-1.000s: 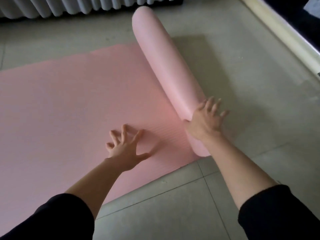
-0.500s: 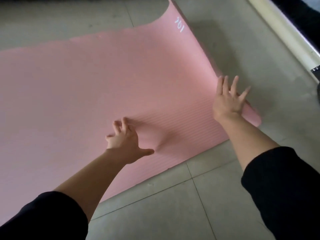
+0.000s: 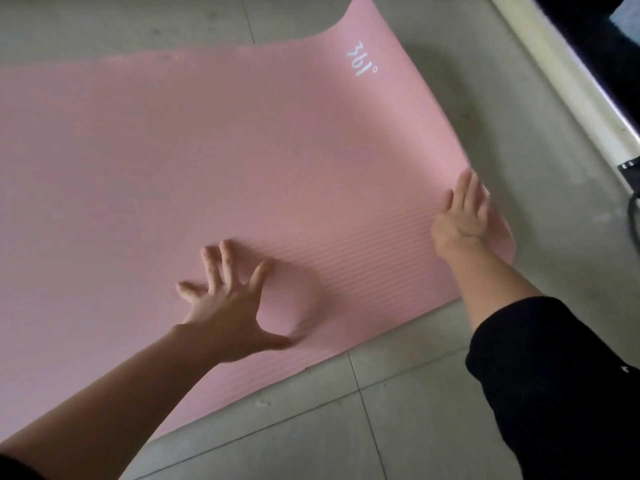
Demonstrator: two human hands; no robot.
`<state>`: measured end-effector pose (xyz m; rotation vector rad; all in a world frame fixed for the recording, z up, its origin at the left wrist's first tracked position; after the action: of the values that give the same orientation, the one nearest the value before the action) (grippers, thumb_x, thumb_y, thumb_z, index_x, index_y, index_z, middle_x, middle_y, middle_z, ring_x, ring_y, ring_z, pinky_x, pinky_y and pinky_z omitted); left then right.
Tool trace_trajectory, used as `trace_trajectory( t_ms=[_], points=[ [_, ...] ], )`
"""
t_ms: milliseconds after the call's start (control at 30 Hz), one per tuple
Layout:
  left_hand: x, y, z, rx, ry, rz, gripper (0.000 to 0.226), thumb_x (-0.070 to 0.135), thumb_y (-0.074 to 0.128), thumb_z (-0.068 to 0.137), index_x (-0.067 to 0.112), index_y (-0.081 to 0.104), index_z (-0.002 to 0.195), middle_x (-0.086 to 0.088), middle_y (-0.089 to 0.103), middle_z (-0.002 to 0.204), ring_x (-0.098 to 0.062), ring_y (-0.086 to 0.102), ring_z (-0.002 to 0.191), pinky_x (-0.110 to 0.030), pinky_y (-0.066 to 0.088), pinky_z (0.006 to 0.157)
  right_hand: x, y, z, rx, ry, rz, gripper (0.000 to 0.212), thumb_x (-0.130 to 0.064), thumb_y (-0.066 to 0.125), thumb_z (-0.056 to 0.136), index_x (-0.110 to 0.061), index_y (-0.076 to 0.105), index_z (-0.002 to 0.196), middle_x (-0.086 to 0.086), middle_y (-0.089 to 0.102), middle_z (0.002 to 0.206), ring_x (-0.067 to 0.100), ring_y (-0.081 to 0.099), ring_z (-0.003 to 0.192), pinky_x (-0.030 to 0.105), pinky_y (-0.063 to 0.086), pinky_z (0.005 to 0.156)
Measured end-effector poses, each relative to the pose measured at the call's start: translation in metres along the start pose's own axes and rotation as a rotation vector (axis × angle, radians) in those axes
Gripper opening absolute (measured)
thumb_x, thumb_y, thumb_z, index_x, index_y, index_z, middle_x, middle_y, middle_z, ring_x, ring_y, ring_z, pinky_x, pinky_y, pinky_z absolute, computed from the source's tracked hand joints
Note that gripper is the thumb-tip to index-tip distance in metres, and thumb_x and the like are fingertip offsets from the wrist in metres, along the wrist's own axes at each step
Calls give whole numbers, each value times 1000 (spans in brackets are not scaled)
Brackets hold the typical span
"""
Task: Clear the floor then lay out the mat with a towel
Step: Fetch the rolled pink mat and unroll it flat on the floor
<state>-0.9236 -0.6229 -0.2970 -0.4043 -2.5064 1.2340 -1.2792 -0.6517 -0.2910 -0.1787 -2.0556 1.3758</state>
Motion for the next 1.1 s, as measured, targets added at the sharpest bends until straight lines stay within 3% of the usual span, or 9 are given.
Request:
trace_trajectory(
  t_ms=[67, 167, 267, 367, 433, 567, 867, 967, 1100],
  points=[
    [6, -2, 3, 96, 52, 35, 120, 90, 45, 56, 20, 7, 147, -12, -25, 157, -31, -24, 144, -76, 16, 104, 2, 0, 4, -129, 8, 198, 63, -10, 32, 93, 8, 2, 146, 23, -3, 158, 34, 4, 146, 47, 14, 117],
    [14, 0, 8, 163, 82, 31, 116, 88, 40, 61, 7, 19, 142, -3, -17, 160, -21, -18, 147, -73, 15, 106, 2, -11, 14, -88, 53, 472, 57, -26, 40, 93, 3, 29, 142, 27, 26, 151, 38, 27, 138, 51, 25, 112],
    [17, 3, 11, 186, 96, 36, 120, 90, 38, 59, 12, 8, 145, -4, -15, 159, -26, -17, 147, -73, 15, 106, -5, -9, 20, -158, 90, 617, 75, -63, 36, 87, -27, 13, 149, 21, 11, 157, 38, 12, 144, 61, 15, 111],
    [20, 8, 11, 185, 131, 104, 120, 97, 27, 51, 33, -6, 146, -12, -21, 157, -35, -21, 144, -74, 9, 105, -6, 0, 27, -136, 119, 528, 77, -78, 27, 78, -46, 7, 145, 20, 3, 157, 43, 8, 141, 64, 14, 107],
    [22, 9, 14, 175, 127, 107, 116, 99, 24, 46, 43, -6, 144, -13, -22, 156, -37, -22, 143, -75, 5, 103, 2, 3, 33, -86, 146, 503, 77, -80, 27, 77, -45, 13, 145, 23, 14, 154, 46, 16, 136, 61, 19, 106],
    [24, 4, 16, 181, 111, 66, 106, 94, 37, 47, 51, 7, 139, -7, -5, 155, -35, -8, 144, -72, 20, 101, 11, 7, 33, -48, 200, 461, 78, -78, 32, 76, -34, 26, 140, 29, 33, 137, 43, 32, 124, 56, 33, 95],
    [22, 14, -25, 22, 183, 28, 101, 73, 61, 61, 56, 0, 140, -4, -18, 156, -32, -19, 144, -71, 13, 106, 5, 17, -47, -144, 324, 439, 60, -54, 32, 92, -18, 28, 140, 32, 24, 142, 41, 27, 130, 54, 27, 102],
    [4, -1, -33, -45, 265, 35, 91, 58, 64, 73, 50, 8, 145, -1, -18, 159, -23, -12, 147, -56, 17, 115, -37, -2, -85, -61, 95, 432, 43, -26, 44, 91, -10, 36, 130, 25, 32, 137, 37, 28, 128, 54, 30, 102],
    [-66, -27, -62, -116, 211, 76, 78, 47, 60, 84, 41, 16, 148, -2, 1, 162, -25, 17, 145, -43, 36, 109, -133, -33, -176, 21, -492, 465, 55, -23, 55, 82, -13, 37, 133, 15, 34, 139, 34, 33, 127, 48, 38, 98]
  ],
)
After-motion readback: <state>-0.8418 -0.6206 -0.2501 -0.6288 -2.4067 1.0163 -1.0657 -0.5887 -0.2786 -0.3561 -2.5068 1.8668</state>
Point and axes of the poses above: each hand's wrist, its own z-axis towards the middle knuckle, its own y-axis out of the palm, x = y × z, the point moved 3 cm from there along z, towards the middle knuckle
